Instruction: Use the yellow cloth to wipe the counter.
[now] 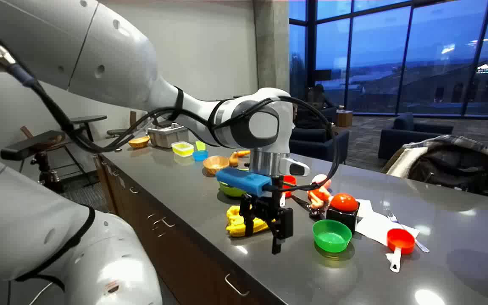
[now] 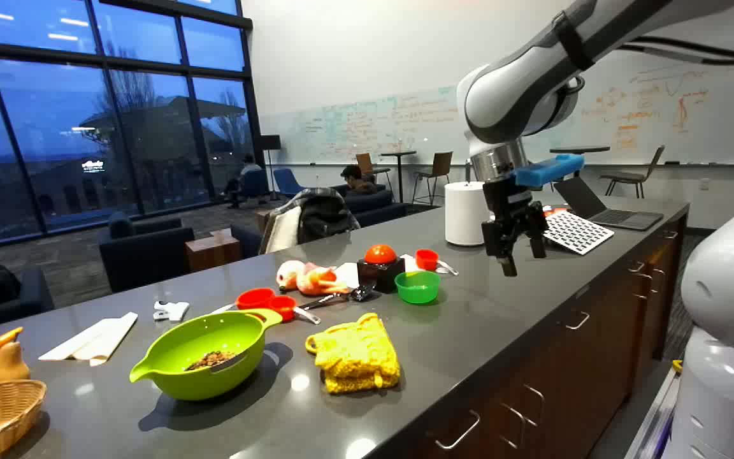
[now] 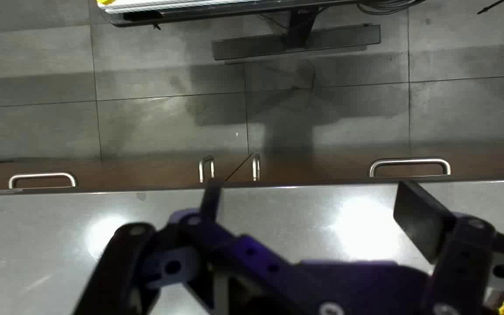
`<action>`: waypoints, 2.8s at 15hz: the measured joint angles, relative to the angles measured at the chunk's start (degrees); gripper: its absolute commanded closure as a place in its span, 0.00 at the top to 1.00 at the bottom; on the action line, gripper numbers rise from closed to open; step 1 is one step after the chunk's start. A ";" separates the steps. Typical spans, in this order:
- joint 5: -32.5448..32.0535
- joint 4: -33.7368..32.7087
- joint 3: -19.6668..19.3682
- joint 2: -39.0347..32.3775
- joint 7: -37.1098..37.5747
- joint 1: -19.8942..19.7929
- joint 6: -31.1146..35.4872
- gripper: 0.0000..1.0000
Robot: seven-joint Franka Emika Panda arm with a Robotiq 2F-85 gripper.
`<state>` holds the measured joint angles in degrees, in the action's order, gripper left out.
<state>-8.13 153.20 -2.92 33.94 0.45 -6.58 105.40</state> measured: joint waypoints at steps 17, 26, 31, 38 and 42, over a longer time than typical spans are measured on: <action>8.52 -5.65 4.63 -15.55 0.43 8.57 12.22 1.00; -0.22 -30.39 14.15 -35.41 8.74 16.18 10.59 1.00; -0.79 -35.53 14.13 -37.13 8.95 16.48 11.27 1.00; -0.79 -36.28 14.14 -37.32 8.88 16.52 11.27 1.00; -0.53 -36.22 14.14 -38.85 8.89 16.53 11.64 0.68</action>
<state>-8.66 116.98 11.22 -4.91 9.35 9.95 117.04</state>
